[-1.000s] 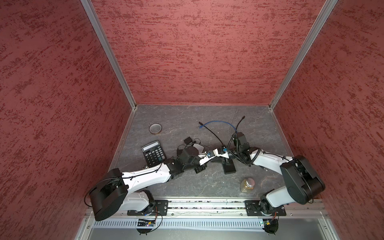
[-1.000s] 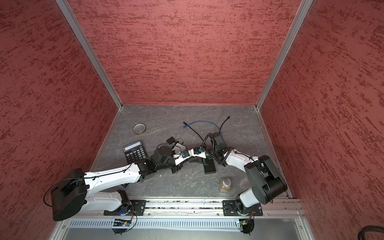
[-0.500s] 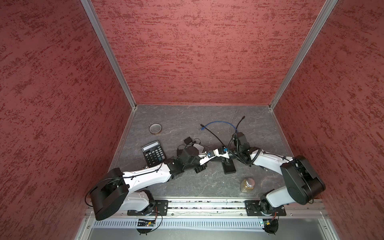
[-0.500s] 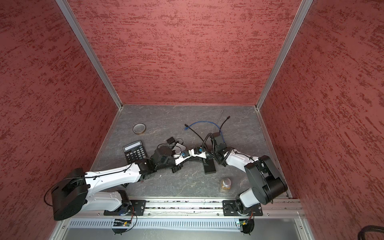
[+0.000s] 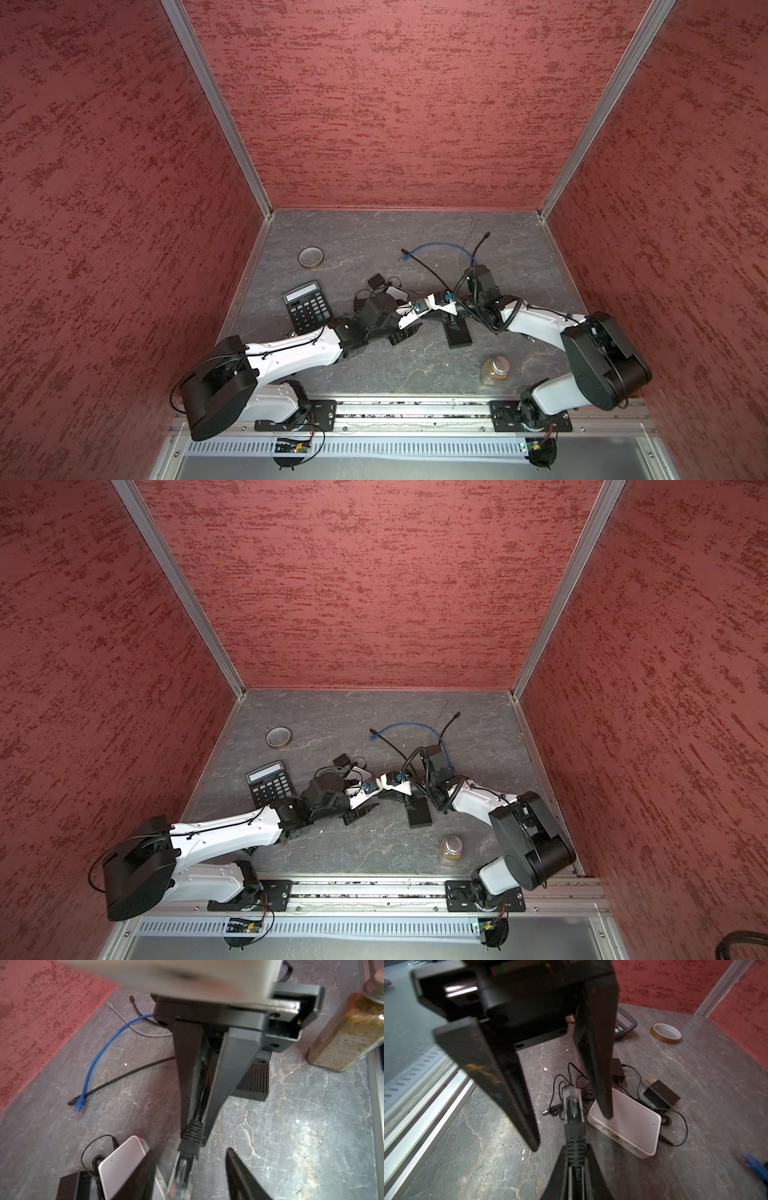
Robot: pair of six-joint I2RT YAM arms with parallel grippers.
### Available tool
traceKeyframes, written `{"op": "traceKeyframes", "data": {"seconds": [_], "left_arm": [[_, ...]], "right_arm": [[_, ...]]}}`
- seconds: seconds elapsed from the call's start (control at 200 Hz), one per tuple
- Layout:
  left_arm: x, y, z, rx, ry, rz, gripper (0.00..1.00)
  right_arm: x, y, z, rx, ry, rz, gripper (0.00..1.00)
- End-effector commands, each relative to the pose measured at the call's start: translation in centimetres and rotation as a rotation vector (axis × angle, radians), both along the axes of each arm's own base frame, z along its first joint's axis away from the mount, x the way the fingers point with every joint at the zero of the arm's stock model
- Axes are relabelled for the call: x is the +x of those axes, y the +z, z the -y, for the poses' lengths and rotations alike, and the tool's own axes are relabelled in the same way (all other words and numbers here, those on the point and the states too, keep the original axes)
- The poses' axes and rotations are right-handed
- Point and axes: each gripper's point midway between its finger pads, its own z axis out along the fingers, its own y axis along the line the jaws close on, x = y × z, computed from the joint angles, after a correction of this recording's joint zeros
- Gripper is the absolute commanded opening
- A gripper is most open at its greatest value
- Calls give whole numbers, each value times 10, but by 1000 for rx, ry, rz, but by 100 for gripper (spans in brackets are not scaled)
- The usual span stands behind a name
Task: Insert the plug into the switch port
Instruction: 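Open the left gripper off the plug while the right carries it toward the white router, then lower the plug to the router's front port while the left gripper grips the router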
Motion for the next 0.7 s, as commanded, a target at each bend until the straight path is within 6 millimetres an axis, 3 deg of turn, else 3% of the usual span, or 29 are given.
{"op": "traceKeyframes", "data": {"seconds": [0.0,0.125,0.326,0.491,0.691], "left_arm": [[5,13,-14,-63,66,-11,69],[16,29,-34,-164,153,-51,78],[35,45,-70,-289,317,-142,82],[56,31,-90,-326,487,-294,81],[66,1,-86,-324,570,-462,77]], "right_arm": [[19,11,-3,11,-126,-35,0],[29,4,-1,-19,-248,-98,0],[36,-13,3,-77,-399,-189,0],[40,-30,3,-149,-512,-218,0],[43,-50,4,-235,-635,-277,0]]}}
